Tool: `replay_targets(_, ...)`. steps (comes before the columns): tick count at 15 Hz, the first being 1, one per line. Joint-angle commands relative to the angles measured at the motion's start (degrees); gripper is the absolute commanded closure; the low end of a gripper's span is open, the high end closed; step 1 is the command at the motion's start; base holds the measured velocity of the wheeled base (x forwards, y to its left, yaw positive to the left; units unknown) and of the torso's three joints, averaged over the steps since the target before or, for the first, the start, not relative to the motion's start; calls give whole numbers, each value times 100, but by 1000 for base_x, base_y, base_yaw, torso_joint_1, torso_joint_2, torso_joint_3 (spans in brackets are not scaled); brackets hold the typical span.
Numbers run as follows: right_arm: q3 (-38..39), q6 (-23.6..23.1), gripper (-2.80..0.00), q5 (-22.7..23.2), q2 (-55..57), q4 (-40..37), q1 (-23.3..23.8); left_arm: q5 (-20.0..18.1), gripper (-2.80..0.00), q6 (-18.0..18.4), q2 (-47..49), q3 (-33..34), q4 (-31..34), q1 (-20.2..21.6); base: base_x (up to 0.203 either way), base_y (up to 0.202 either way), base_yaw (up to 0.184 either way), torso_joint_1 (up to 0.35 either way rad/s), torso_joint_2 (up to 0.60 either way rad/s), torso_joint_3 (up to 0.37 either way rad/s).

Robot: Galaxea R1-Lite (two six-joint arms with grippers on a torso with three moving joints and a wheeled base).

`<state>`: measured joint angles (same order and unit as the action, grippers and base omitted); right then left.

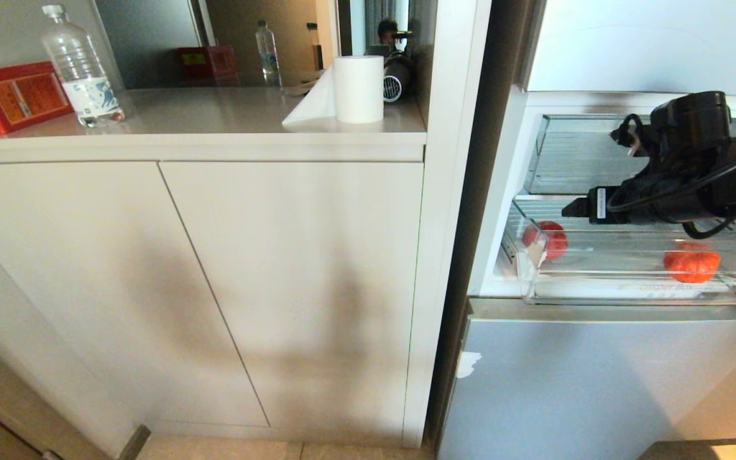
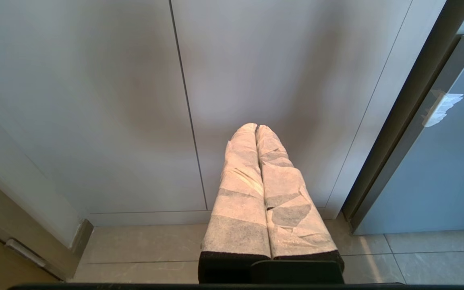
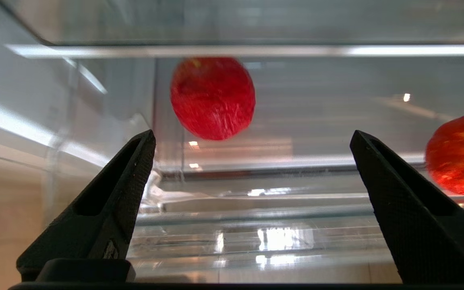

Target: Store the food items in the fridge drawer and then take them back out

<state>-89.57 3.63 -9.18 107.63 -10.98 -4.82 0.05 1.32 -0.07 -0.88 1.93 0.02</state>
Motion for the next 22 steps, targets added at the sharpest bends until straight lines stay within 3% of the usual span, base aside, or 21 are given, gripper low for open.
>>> replay_targets(1, -268, -41, -280, -5, 310, -184, 22, 4, 0, 0, 7, 0, 1, -2, 0, 0, 0, 0, 0, 0)
replay_targets(7, -764, -235, -280, 206, 489, -1329, 43, -3, 0, 0, 7, 0, 1, 6, 0, 0, 0, 0, 0, 0)
replay_targets(13, -716, -150, -280, 767, -530, -3059, 286, 3, 0, 0, 7, 0, 1, -2, 0, 0, 0, 0, 0, 0)
replay_targets(19, -624, -86, -280, 879, -438, -3168, 334, -1, 0, 0, 7, 0, 1, 3, 0, 0, 0, 0, 0, 0)
replay_targets(22, -74, -133, -280, 867, -806, -3173, 406, 4, 0, 0, 7, 0, 1, 6, 0, 0, 0, 0, 0, 0)
